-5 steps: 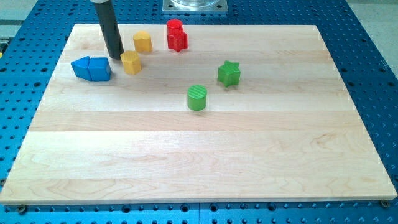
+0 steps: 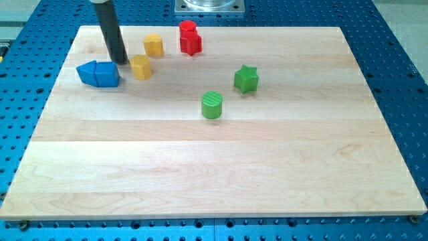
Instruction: Push the yellow hexagon diagonal to the green circle
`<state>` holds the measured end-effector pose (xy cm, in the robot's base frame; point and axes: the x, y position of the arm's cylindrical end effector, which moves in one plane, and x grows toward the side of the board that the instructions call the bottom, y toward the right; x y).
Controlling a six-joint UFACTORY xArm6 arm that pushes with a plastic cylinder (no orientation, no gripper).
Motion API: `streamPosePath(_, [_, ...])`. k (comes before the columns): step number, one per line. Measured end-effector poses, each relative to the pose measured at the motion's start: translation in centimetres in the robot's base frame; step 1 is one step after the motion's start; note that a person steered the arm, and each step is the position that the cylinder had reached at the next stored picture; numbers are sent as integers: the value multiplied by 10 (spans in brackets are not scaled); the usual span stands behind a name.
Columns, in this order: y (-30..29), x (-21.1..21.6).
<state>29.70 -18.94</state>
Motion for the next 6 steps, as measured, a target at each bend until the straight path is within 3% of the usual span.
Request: streamPosePath(6, [17,13])
